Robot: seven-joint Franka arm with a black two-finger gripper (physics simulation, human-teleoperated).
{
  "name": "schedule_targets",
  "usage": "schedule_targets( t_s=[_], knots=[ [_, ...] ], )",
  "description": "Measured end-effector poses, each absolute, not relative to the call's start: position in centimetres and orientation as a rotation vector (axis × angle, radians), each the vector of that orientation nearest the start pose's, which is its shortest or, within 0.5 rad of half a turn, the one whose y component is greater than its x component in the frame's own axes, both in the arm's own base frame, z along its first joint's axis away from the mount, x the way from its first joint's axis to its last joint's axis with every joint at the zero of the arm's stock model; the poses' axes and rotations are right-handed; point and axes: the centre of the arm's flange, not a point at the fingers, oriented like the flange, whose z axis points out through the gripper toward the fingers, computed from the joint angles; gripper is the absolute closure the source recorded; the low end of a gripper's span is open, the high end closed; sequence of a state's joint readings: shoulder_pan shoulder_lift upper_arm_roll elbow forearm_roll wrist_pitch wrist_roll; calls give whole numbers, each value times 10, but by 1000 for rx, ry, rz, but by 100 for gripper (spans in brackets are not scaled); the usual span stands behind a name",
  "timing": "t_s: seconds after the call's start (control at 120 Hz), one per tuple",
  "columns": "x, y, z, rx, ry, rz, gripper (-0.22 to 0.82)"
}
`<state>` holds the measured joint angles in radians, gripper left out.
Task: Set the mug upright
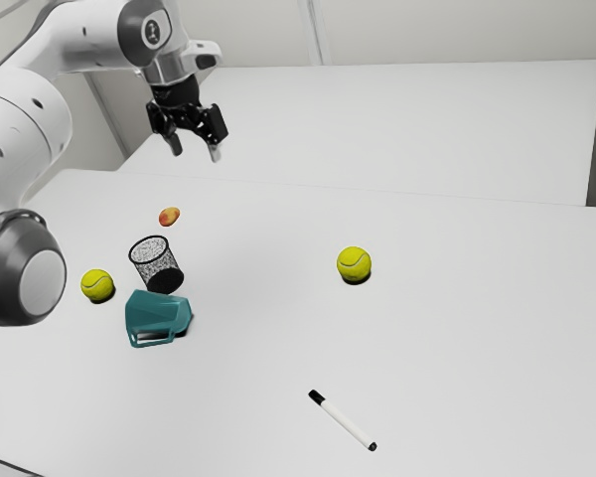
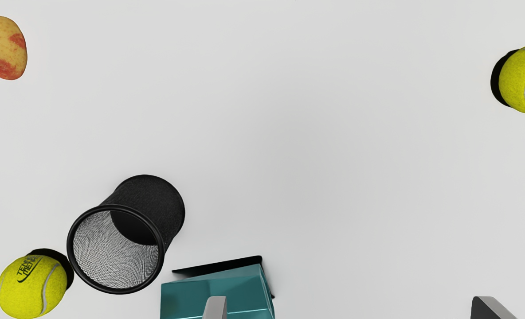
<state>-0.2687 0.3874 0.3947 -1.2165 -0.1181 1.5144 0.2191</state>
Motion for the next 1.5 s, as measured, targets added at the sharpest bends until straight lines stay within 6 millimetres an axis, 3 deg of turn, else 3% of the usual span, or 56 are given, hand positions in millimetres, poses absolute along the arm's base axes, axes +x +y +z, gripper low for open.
schedule_targets(
  t_s=[0.192,0.242,0.475,0.633,0.717,0.833,1.017,1.2,1.342,1.5],
  knots=[
    [651,23,565,-3142,185,109,0],
    [638,29,555,-3166,169,150,0],
    [539,114,499,-3347,-80,210,0],
    [499,176,464,-3409,-269,139,0],
    [489,195,447,-3427,-313,97,0],
    [493,196,432,-3443,-258,23,0],
    [491,173,396,-3502,-98,-4,0],
    [483,158,373,-3518,69,-8,0],
    [479,165,369,-3512,142,-41,0],
    [469,192,368,-3506,147,-84,0]
  ],
)
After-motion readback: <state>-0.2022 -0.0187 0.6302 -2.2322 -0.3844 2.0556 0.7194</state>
